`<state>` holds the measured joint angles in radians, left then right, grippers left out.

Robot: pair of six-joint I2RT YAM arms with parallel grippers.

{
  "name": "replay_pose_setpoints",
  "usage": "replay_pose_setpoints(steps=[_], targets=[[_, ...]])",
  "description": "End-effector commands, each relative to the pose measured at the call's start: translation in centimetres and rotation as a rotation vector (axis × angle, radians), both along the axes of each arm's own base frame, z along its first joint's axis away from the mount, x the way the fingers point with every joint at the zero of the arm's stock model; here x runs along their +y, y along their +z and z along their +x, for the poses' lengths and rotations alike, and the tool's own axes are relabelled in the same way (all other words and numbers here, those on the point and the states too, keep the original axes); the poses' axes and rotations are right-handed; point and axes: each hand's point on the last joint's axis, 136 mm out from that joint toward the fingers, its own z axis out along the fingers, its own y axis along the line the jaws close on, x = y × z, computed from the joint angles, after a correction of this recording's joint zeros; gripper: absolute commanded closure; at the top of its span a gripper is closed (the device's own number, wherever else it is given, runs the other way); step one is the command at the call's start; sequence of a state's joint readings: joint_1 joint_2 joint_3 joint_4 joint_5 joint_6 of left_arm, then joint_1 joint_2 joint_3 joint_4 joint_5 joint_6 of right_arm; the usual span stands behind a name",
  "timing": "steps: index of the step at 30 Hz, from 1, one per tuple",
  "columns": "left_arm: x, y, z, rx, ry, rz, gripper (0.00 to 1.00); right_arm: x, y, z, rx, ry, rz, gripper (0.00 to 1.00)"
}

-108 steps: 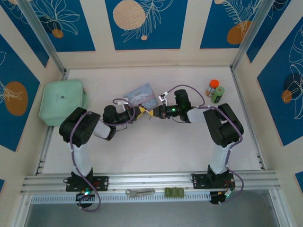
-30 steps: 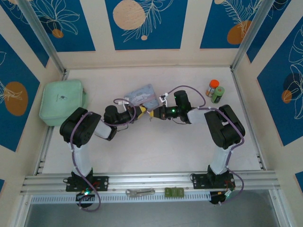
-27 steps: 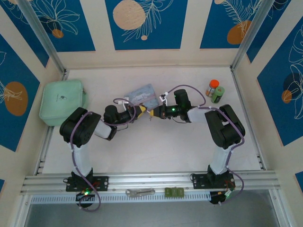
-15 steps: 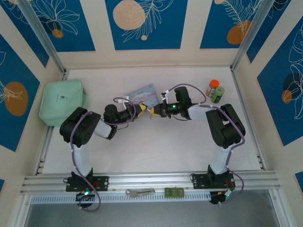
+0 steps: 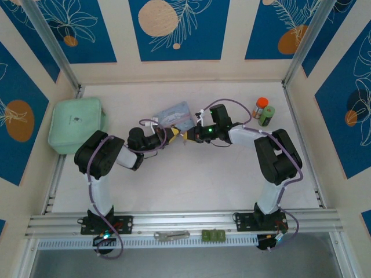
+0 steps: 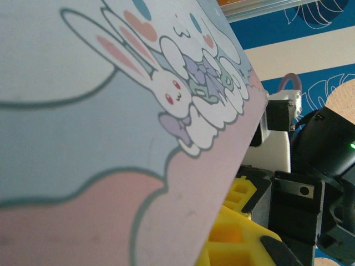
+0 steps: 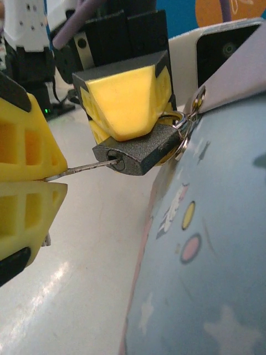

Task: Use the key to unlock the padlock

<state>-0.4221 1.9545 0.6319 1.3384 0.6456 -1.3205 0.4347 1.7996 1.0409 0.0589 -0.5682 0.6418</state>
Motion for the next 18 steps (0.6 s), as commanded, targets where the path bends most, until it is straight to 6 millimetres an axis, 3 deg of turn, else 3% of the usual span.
replay_pose_setpoints(steps=[1,10,18], targets=[[-3.7,2.0,-4.4,-0.068,-0.239,-0.046,1.0,0.7,2.6,2.1,-0.207,-0.051,-0.043,1.0],[-4.7,1.8,-5.3,-0.072,-0.293,-0.045,1.0,0.6,3.6,4.3,-0.246,-0.099,-0.005,1.0],[-5.1,2.0,-6.8,-0.086,-0.405,-0.05,1.0,1.3,4.2,4.3,-0.251,0.063,0.068,1.0]])
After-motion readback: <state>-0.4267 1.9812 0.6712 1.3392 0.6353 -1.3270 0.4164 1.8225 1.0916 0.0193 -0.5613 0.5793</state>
